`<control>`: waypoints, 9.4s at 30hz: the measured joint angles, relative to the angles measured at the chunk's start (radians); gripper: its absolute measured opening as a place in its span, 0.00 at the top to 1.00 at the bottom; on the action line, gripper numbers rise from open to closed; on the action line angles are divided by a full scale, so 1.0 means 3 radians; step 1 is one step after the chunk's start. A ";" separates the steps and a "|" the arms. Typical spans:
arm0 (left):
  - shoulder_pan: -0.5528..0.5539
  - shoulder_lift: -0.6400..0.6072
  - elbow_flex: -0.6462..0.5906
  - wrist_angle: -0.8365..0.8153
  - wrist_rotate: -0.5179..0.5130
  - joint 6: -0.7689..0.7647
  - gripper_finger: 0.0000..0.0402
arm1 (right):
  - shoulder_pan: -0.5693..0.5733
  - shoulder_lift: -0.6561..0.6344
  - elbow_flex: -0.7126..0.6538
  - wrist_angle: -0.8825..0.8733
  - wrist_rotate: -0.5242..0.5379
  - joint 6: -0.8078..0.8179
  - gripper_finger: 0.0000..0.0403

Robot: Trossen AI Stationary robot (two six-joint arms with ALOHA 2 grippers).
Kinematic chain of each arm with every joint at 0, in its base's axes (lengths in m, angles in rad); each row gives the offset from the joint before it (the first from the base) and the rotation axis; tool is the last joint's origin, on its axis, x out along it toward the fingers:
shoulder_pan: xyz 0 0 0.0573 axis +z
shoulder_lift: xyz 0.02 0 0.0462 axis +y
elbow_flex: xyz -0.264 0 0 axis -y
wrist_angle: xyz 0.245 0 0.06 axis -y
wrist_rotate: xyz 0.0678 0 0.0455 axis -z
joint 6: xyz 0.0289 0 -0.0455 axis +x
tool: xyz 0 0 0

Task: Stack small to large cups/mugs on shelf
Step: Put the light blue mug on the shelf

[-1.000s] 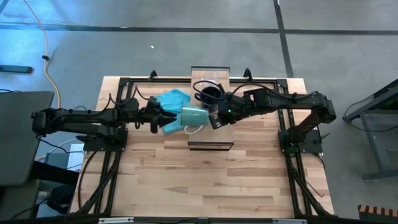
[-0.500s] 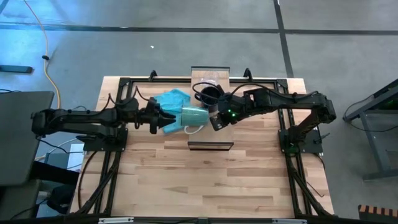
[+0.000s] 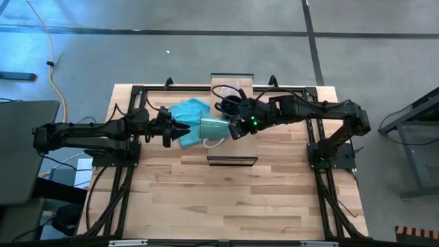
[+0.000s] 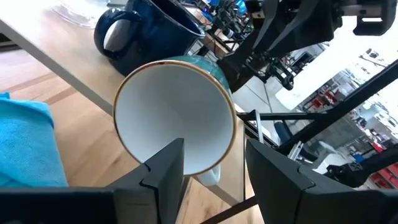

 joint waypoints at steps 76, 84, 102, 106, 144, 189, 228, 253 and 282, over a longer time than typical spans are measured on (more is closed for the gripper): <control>-0.0347 0.1333 0.1490 -0.0627 0.0398 0.0881 0.98 | 0.0057 -0.0861 0.0000 -0.0516 0.0567 -0.0330 0.75; -0.0492 0.1333 0.1877 -0.1289 0.0165 0.1056 0.98 | 0.0057 -0.0860 0.0000 -0.0678 0.0609 -0.0356 0.75; -0.0625 0.1963 0.3049 -0.2393 0.0016 0.1589 0.98 | 0.0057 -0.0860 0.0001 -0.1160 0.0800 -0.0416 0.75; -0.0687 0.2273 0.3522 -0.2812 -0.0062 0.1744 0.98 | 0.0064 -0.0873 0.0001 -0.1275 0.0857 -0.0405 0.75; -0.0815 0.3842 0.5863 -0.4943 -0.0427 0.1925 0.98 | 0.0626 -0.1318 -0.0215 -0.1914 0.1794 0.0190 0.75; -0.0809 0.4021 0.5884 -0.4916 -0.0361 0.2046 0.97 | 0.0647 -0.1882 -0.1241 -0.1211 0.1648 0.0521 0.75; -0.0806 0.4025 0.5881 -0.4776 -0.0276 0.2082 0.85 | 0.0646 -0.1879 -0.1241 -0.1195 0.1608 0.0521 0.75; -0.0806 0.4025 0.5881 -0.4674 -0.0278 0.2005 0.85 | 0.0646 -0.1879 -0.1241 -0.1195 0.1558 0.0521 0.75; -0.0806 0.4025 0.5881 -0.4512 -0.0109 0.1930 0.85 | 0.0646 -0.1879 -0.1241 -0.1195 0.1554 0.0508 0.75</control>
